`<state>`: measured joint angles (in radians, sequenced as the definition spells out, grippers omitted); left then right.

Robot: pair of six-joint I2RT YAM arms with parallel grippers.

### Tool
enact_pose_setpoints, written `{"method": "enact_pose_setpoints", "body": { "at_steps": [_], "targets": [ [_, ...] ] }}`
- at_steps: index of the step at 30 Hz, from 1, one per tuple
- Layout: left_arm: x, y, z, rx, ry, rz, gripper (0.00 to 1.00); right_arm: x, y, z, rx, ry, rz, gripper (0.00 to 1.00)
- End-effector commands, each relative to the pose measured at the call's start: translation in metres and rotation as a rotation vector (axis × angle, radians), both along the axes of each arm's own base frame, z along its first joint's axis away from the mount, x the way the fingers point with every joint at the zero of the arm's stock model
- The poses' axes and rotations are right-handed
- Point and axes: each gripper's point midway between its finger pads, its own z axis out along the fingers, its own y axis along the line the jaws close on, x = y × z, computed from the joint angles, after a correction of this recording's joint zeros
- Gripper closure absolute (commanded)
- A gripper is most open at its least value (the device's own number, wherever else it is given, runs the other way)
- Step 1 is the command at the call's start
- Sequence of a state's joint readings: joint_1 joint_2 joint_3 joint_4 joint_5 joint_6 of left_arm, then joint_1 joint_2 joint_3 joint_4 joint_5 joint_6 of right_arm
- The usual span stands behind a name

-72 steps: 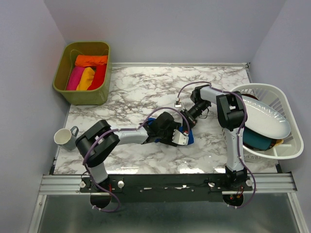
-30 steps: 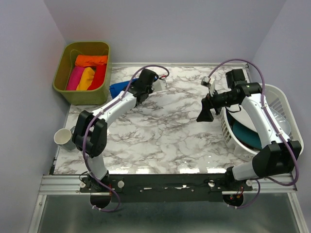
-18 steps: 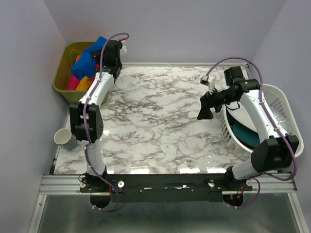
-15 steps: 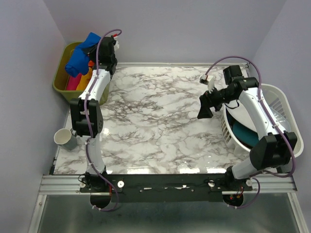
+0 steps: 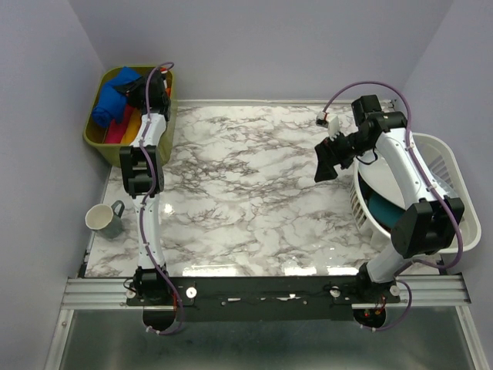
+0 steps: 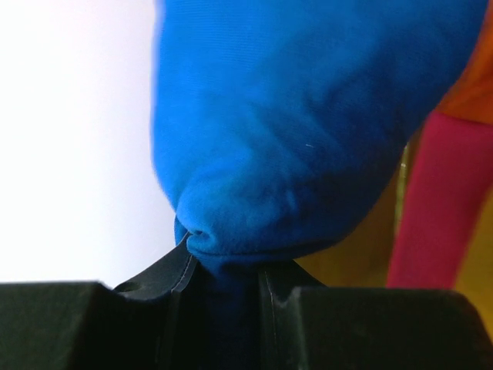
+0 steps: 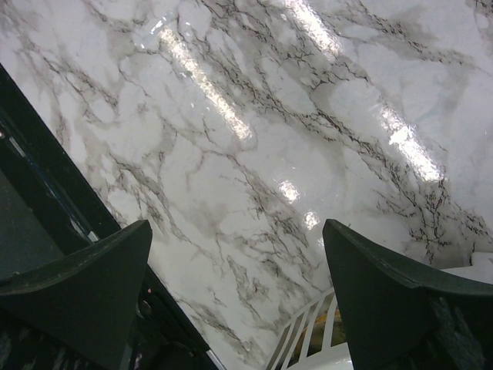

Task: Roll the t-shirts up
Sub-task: Place the T-shirt in the bin.

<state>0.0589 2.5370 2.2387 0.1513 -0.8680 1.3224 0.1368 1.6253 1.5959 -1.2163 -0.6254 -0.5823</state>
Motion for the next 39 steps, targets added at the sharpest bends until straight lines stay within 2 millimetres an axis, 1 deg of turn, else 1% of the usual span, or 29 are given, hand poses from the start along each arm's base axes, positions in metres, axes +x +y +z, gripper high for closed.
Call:
{"method": "enact_pose_setpoints", "body": {
  "at_steps": [1,6,8,10,12,13,14,15,16,18,21,22,25,31,32,33,34,35,37,39],
  "targets": [
    [-0.003,0.014,0.003,0.073,-0.001,0.046,1.00,-0.006,-0.004,-0.007,-0.027,0.038,-0.009,0.00],
    [-0.006,0.025,-0.028,0.080,0.070,0.071,1.00,-0.006,-0.004,-0.013,-0.031,0.060,0.004,0.00],
    [-0.009,0.026,-0.035,0.090,0.097,0.083,1.00,-0.004,-0.004,-0.015,-0.036,0.065,0.007,0.00],
    [-0.016,0.027,-0.040,0.090,0.129,0.100,1.00,-0.001,-0.004,-0.014,-0.036,0.062,0.010,0.00],
    [-0.021,0.027,-0.041,0.070,0.120,0.115,1.00,0.002,-0.002,-0.013,-0.031,0.058,0.011,0.00],
    [-0.026,0.028,-0.040,0.050,0.140,0.125,1.00,0.004,-0.002,-0.013,-0.030,0.056,0.010,0.00],
    [-0.029,0.027,-0.043,-0.012,0.090,0.133,1.00,0.004,-0.002,-0.014,-0.031,0.058,0.010,0.00],
    [-0.031,0.026,-0.042,-0.043,0.090,0.132,1.00,0.006,-0.002,-0.013,-0.031,0.053,0.009,0.00],
    [-0.036,0.022,-0.037,-0.067,0.119,0.126,1.00,0.007,-0.002,-0.013,-0.029,0.049,0.008,0.00],
    [-0.039,0.018,-0.038,-0.107,0.112,0.118,1.00,0.007,-0.002,-0.012,-0.030,0.044,0.007,0.00],
    [-0.048,0.018,-0.052,-0.135,0.173,0.127,1.00,0.007,-0.002,-0.013,-0.029,0.045,0.000,0.00],
    [-0.051,0.019,-0.064,-0.154,0.195,0.138,1.00,0.007,-0.001,-0.013,-0.030,0.044,-0.001,0.00],
    [-0.057,0.021,-0.085,-0.184,0.231,0.161,1.00,0.008,-0.003,-0.014,-0.040,0.041,-0.004,0.00],
    [-0.059,0.024,-0.106,-0.243,0.240,0.179,1.00,0.003,-0.008,-0.013,-0.065,0.037,-0.007,0.00],
    [-0.059,0.024,-0.109,-0.248,0.244,0.179,0.84,0.002,-0.009,-0.013,-0.066,0.037,-0.009,0.00],
    [-0.059,0.024,-0.109,-0.255,0.246,0.180,0.62,0.000,-0.010,-0.015,-0.070,0.042,-0.008,0.00],
    [-0.060,0.022,-0.108,-0.264,0.244,0.179,0.45,0.000,-0.009,-0.014,-0.069,0.037,-0.007,0.00],
    [-0.059,0.021,-0.109,-0.274,0.242,0.174,0.30,-0.002,-0.010,-0.014,-0.070,0.037,-0.010,0.00],
    [-0.060,0.020,-0.103,-0.288,0.220,0.173,0.18,-0.003,-0.010,-0.016,-0.072,0.038,-0.009,0.00],
    [-0.059,0.018,-0.099,-0.310,0.197,0.166,0.08,-0.004,-0.011,-0.016,-0.072,0.036,-0.010,0.00]
  ]
}}
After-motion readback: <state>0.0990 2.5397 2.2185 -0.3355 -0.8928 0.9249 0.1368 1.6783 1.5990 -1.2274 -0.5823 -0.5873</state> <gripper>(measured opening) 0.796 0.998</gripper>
